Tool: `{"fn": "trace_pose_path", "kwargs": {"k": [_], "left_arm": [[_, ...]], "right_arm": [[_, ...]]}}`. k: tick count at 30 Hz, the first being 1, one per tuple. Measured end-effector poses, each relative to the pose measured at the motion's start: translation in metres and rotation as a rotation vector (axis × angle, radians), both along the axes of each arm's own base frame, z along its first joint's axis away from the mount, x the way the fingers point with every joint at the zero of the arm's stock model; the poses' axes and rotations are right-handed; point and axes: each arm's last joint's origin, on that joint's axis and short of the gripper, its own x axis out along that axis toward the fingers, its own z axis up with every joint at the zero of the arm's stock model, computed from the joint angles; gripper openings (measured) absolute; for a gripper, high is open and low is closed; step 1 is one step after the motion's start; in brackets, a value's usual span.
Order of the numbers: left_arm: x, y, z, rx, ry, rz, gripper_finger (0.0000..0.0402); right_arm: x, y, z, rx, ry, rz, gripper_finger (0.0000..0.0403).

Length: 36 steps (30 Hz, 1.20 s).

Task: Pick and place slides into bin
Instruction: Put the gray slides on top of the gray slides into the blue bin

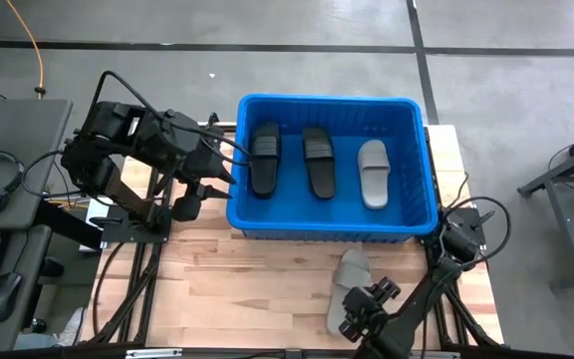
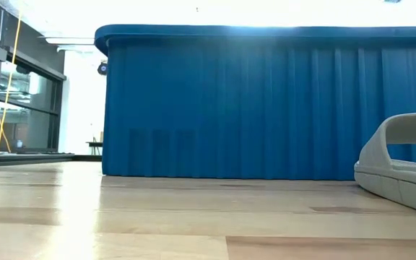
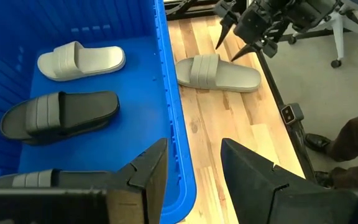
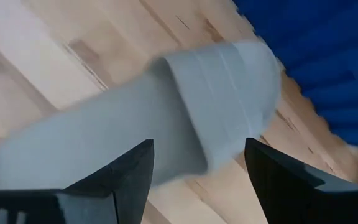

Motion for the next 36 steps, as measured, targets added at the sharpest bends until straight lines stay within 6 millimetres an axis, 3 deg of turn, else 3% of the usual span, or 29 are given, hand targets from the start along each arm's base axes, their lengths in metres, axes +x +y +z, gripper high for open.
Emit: {"fn": "trace_pose_path", "kwargs": {"k": [15,21,36], "left_arm": [[0.000,0.000,0.000,-0.001,0.000,0.001,0.0138],[0.000,0.000,0.000,-0.002,0.000,0.001,0.0138],[0.000,0.000,0.000,-0.020,0.001,0.020,0.0138]], "right_arm": [[0.016,-0.002,-0.006,-0.009,0.010,0.136,0.0241],[0.022,-0.005,-0.020,-0.036,0.102,0.188,0.0241],[0.037,-0.021,-0.055,-0.092,0.272,0.076,0.0239]]}}
